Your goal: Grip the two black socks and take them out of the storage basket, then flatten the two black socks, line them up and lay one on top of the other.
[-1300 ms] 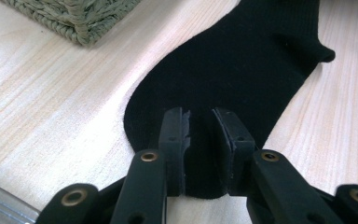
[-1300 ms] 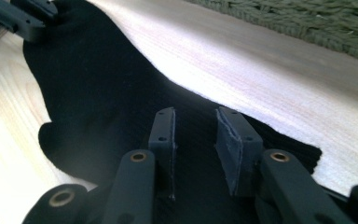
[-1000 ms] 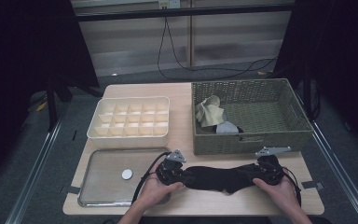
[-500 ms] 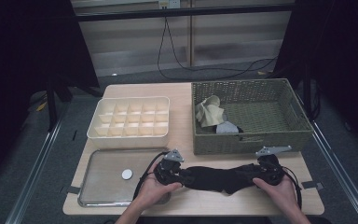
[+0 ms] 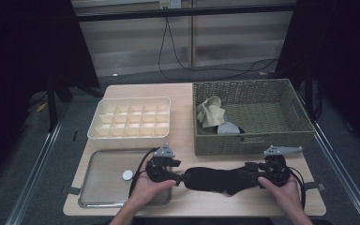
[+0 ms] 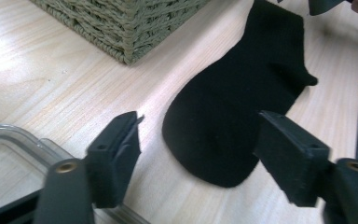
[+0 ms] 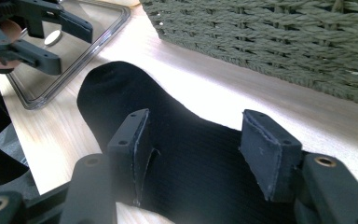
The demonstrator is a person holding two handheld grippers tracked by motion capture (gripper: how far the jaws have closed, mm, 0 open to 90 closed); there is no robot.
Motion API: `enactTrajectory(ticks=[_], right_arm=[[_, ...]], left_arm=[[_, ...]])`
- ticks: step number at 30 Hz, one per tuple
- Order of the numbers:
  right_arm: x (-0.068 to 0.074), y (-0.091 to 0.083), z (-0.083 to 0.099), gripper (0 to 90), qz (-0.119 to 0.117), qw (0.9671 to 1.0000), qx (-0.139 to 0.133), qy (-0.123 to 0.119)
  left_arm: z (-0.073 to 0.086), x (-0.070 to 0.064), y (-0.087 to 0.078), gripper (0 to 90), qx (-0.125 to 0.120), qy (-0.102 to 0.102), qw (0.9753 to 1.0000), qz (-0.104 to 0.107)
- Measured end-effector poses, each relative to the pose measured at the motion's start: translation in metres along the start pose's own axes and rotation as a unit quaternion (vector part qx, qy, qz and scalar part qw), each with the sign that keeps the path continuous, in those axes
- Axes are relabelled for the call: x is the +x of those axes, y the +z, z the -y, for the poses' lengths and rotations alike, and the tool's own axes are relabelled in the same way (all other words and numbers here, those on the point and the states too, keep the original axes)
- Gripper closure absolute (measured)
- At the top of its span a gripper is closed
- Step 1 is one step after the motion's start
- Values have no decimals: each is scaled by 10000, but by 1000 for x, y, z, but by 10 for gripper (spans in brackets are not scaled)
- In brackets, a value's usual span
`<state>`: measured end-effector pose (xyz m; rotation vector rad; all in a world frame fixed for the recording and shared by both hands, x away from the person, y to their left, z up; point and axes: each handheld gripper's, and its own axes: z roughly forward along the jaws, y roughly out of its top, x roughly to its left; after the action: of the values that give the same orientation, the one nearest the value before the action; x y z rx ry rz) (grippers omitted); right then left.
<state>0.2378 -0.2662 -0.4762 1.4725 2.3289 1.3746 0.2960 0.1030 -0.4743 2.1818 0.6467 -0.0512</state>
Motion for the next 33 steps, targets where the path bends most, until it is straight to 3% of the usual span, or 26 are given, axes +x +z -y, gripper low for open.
enactTrajectory(ticks=[5, 6, 10, 15, 23, 28, 33], right_arm=[[4, -5, -7, 388, -34, 10000, -74, -11], [4, -6, -9, 380, -38, 9999, -98, -30], [4, -9, -15, 367, -11, 9999, -171, -6], [3, -12, -26, 378, 16, 9997, -259, -30], [5, -14, -42, 419, -71, 9991, -393, -141], [4, -23, -56, 408, -113, 9976, -654, -190], [4, -30, -74, 413, -107, 9979, -567, -310]], left_arm=[[4, 1, -16, 258, 1, 43, 9998, -190], [9, 1, -22, 256, 15, 67, 9995, -316], [26, 8, -32, 227, -36, -164, 9993, -343], [32, 11, -42, 207, -177, -301, 9987, -374], [39, 10, -44, 200, -177, -313, 9985, -402], [40, 10, -41, 200, -153, -313, 9987, -368], [40, 10, -42, 198, -187, -318, 9986, -376]])
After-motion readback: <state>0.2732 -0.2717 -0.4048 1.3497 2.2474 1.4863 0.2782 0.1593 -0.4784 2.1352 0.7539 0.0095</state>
